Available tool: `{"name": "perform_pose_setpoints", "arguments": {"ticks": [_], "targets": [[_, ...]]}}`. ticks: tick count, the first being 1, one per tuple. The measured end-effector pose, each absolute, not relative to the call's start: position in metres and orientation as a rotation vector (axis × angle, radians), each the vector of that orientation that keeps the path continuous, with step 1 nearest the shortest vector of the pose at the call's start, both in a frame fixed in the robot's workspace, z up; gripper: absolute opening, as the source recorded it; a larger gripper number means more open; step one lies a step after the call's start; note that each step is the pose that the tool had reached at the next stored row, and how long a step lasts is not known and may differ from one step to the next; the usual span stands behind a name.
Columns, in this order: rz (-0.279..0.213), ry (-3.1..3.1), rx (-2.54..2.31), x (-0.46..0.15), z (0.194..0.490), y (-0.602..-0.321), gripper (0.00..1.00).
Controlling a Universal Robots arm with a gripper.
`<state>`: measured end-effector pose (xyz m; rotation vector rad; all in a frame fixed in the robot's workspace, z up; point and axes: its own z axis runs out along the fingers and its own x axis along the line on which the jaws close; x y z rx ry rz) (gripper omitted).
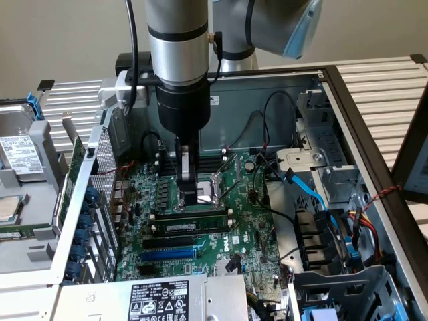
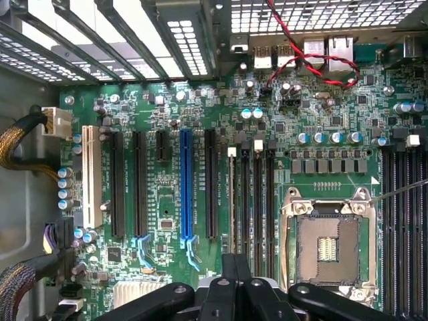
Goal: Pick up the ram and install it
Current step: 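Press down the ram until it locks into place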
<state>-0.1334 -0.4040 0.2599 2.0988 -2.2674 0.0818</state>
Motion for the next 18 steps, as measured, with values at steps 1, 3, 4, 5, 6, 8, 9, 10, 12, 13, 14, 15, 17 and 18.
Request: {"name": "perform_pose_setpoints", "arguments": {"ticks": [1, 3, 4, 5, 6, 8, 9, 10, 12, 13, 14, 15, 17, 18], "targets": [[0.08, -2.281, 2.085, -0.1333, 0.2599, -0.404, 0.11], [0.076, -2.309, 2.056, -0.1334, 0.2599, -0.404, 0.11], [0.075, -2.323, 2.04, -0.1334, 0.2599, -0.404, 0.11], [0.074, -2.338, 2.022, -0.1334, 0.2599, -0.404, 0.11], [0.074, -2.355, 2.002, -0.1334, 0.2599, -0.4041, 0.11], [0.072, -2.385, 1.964, -0.1334, 0.2599, -0.4041, 0.11], [0.072, -2.401, 1.944, -0.1334, 0.2598, -0.404, 0.11], [0.071, -2.418, 1.922, -0.1334, 0.2599, -0.404, 0.11], [0.07, -2.449, 1.882, -0.1334, 0.2598, -0.404, 0.11], [0.069, -2.464, 1.861, -0.1334, 0.2598, -0.404, 0.11], [0.068, -2.479, 1.84, -0.1334, 0.2598, -0.404, 0.11], [0.068, -2.495, 1.818, -0.1334, 0.2596, -0.404, 0.11], [0.067, -2.522, 1.78, -0.1334, 0.2593, -0.404, 0.11], [0.067, -2.532, 1.764, -0.1334, 0.2592, -0.404, 0.11]]}}
